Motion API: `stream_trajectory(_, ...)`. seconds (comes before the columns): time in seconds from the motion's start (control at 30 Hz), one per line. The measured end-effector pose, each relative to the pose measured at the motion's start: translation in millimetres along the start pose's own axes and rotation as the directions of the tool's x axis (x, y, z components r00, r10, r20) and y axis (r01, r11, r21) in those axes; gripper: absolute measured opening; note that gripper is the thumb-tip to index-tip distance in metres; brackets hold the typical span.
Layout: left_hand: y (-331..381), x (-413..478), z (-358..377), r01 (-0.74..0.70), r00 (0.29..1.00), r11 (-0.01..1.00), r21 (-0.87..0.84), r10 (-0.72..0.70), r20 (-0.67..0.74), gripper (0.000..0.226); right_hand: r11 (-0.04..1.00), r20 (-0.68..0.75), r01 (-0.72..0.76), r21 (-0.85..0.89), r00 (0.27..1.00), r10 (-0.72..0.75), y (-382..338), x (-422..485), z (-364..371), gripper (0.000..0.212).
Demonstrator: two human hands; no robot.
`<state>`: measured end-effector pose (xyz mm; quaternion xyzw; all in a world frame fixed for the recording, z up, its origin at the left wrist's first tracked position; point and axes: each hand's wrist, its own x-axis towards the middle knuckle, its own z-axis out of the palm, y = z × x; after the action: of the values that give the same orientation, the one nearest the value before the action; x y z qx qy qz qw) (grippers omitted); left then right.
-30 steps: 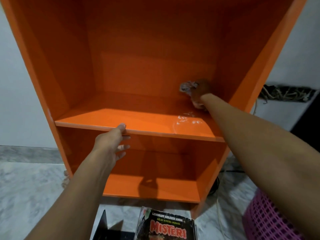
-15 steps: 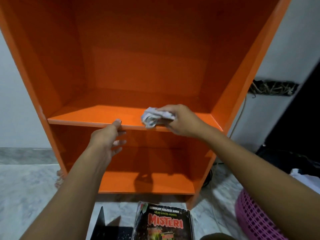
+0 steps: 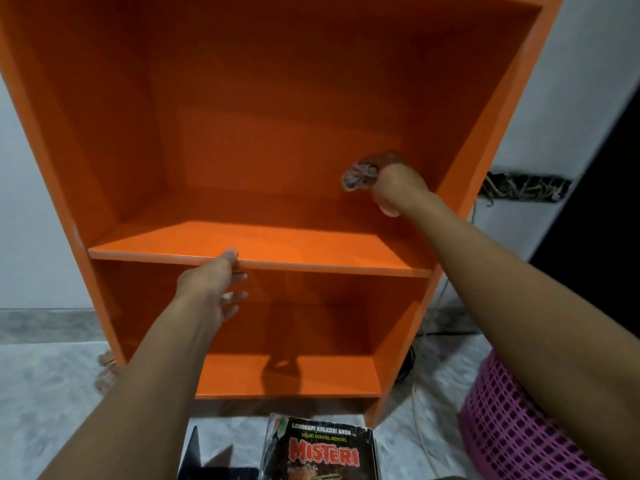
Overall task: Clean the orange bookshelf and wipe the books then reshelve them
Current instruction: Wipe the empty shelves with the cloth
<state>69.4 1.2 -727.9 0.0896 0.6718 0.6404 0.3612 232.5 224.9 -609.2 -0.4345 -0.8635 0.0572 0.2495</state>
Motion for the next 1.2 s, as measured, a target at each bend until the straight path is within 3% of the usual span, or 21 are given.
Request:
stream_trajectory(0.1,-3,2,-1,-0.007,1.0,1.0,0.003,0.007,-0.017,0.033,0.996,0.007,-0.042,0.084,0.999,0.042,13,38,24,0.036)
stream_trajectory(0.27,-4,2,1,-0.029,0.999,1.0,0.003,0.029,-0.026,0.034,0.989,0.179,-0.088,-0.117,0.978,0.108,49,62,74,0.035)
stream_trajectory(0.47,-4,2,2,-0.039,0.999,0.999,-0.02,0.039,-0.028,0.032,0.981,0.164,-0.088,-0.175,0.979,0.118,48,43,77,0.04)
stream_trajectory(0.63,-2,-2,4,-0.041,0.999,0.998,-0.037,0.04,-0.011,0.025,0.974,0.148,-0.081,-0.211,0.982,0.114,40,-31,52,0.033)
stream_trajectory(0.77,0,-3,3,-0.033,0.999,0.999,-0.037,0.033,-0.002,0.025,0.991,0.188,0.112,-0.077,0.978,-0.096,26,-115,27,0.063)
stream_trajectory(0.9,-2,-4,3,-0.031,1.0,0.999,-0.027,0.031,0.005,0.028,0.947,0.274,0.311,0.081,0.907,-0.321,12,-183,13,0.073)
stream_trajectory(1.0,0,-4,3,-0.031,0.999,0.999,-0.026,0.031,0.005,0.031,0.926,0.046,0.377,0.01,0.925,-0.377,-1,-165,7,0.066)
stream_trajectory(1.1,2,-4,2,-0.02,1.0,1.0,-0.011,0.02,0.012,0.034,0.947,-0.119,0.259,-0.192,0.951,-0.284,-6,-105,1,0.057)
stream_trajectory(1.2,2,-4,1,-0.012,0.999,1.0,0.008,0.011,0.031,0.032,0.958,-0.039,0.064,-0.28,0.996,-0.078,4,-45,14,0.036)
